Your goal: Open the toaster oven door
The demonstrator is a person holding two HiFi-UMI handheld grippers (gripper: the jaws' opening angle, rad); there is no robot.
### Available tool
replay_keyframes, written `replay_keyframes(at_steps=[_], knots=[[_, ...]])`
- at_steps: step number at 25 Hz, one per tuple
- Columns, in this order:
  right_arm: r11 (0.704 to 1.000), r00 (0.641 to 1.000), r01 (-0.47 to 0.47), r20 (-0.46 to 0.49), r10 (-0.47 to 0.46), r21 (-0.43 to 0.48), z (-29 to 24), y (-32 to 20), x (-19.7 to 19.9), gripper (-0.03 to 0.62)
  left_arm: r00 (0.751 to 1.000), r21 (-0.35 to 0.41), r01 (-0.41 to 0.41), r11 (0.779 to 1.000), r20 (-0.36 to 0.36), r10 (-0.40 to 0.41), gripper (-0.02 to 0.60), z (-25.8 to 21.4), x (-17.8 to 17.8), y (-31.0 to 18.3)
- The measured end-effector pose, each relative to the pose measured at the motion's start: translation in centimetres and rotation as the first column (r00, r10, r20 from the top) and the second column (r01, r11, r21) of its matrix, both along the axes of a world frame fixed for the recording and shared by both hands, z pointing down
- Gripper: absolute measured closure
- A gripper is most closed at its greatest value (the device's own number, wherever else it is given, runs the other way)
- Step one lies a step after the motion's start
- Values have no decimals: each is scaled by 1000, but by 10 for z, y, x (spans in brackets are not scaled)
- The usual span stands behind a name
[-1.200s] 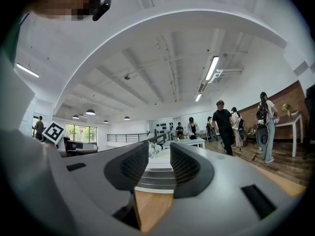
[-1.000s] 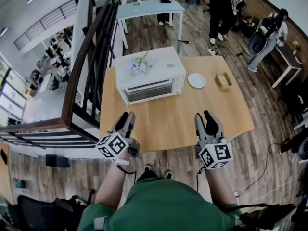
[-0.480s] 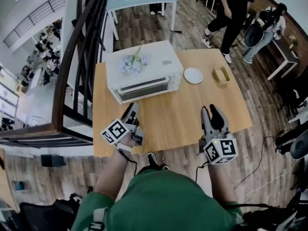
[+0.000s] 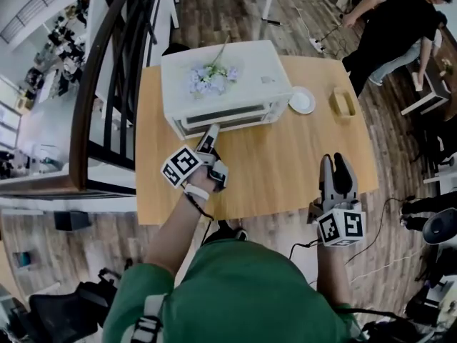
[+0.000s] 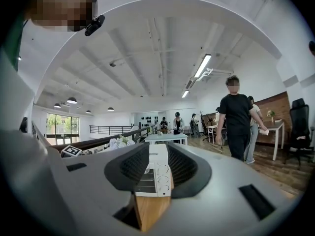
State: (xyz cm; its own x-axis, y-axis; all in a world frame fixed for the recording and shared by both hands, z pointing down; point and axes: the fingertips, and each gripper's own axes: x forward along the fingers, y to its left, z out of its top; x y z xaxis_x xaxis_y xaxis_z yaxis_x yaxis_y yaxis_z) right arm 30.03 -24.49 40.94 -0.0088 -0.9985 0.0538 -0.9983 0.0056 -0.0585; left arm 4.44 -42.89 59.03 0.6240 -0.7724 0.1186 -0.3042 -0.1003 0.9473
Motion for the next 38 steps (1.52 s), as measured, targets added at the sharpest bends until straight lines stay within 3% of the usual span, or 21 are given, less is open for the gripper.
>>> replay_keyframes(at_steps=[4,11,15,17,38], knots=[[1000,1000,-12,-1,12,-18,4,-6,0,462,999,-44,29,999,-22,-30,334,11,-5,-12],[1000,1000,12,-1,-12,-28,7,-8,-11,465,994,-59,81,995,-73,-85,337,20,-21,-38],[999,1000,30,5,-29,-41,14,-2,-16,474,990,-17,81,997,-112,-82,426,17,-21,-40],[999,999,35,7,-34,-42,15,1,-19,477,989,-14,86,996,-118,-87,442,15,-21,-39],[993,993,113,27,-112,-46,18,28,-37,502,994,-66,52,996,-97,-58,446,47,-19,42]])
